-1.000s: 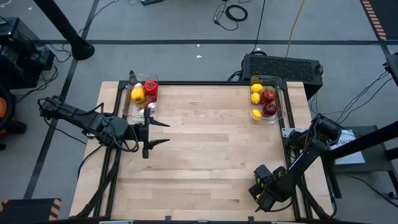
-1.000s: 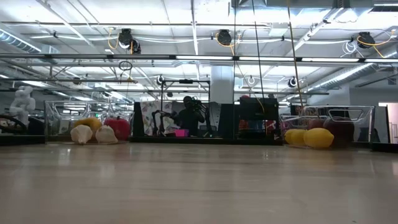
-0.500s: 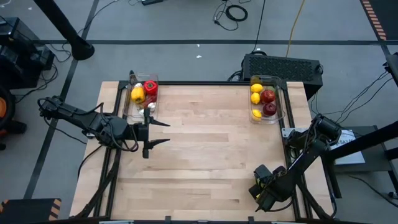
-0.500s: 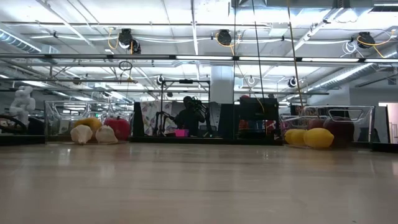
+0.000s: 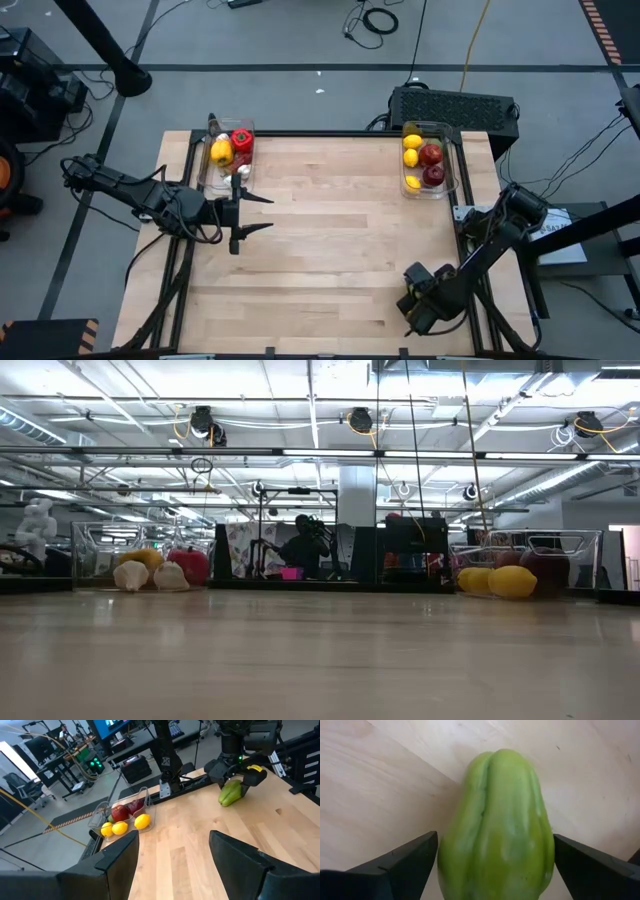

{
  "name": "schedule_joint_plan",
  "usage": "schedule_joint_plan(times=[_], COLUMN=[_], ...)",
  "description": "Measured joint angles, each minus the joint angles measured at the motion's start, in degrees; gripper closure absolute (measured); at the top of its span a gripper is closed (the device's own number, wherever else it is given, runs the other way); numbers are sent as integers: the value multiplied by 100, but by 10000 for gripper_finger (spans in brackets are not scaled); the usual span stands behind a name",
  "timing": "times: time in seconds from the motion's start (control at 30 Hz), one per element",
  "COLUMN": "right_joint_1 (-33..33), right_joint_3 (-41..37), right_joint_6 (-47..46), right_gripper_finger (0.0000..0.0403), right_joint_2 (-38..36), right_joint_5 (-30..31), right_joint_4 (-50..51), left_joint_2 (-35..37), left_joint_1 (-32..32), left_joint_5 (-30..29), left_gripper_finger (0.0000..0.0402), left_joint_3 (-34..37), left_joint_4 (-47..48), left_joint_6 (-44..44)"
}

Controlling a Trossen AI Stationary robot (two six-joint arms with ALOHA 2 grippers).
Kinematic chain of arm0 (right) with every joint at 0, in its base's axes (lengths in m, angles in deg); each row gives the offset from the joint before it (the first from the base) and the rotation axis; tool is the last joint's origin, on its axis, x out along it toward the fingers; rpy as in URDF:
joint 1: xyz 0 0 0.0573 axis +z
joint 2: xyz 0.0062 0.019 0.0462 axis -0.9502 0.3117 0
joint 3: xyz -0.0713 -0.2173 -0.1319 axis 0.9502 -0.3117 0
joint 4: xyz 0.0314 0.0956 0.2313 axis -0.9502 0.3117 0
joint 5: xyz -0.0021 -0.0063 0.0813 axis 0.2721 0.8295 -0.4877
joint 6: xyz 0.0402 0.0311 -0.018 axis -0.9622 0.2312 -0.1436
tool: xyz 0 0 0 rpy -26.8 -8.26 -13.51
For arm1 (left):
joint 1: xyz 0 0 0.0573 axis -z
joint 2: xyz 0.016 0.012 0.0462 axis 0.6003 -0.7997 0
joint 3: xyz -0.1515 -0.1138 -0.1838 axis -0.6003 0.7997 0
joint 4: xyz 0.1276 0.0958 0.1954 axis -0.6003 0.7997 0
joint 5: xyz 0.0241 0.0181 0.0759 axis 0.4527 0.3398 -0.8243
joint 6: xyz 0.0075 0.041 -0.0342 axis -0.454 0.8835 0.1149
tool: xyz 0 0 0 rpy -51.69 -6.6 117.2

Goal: Sort produce into baskets
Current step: Put the chayote into the left transparent bin

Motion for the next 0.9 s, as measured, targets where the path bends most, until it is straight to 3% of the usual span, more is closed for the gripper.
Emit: schedule_joint_plan(times=[0.2,0.5,0.7,0.9], right_joint_1=[-131,-181,-350,-967], right_joint_3=[0,6,7,7], right_joint_6=[192,367,569,1530], right_gripper_finger=[32,108,89,82], right_joint_2=[0,-4,-4,-4], right_joint_5=[-1,-5,1,351], right_joint_4=[-7,-84,-131,-432], left_joint_2=[0,0,0,0], left_joint_1=[0,0,-1,-2], left_joint_5=[-71,-142,-142,-142], left_gripper_finger=[153,153,153,153], left_joint_3=[-1,-1,0,0], left_joint_4=[7,7,5,-164], left_joint_6=[97,99,99,147])
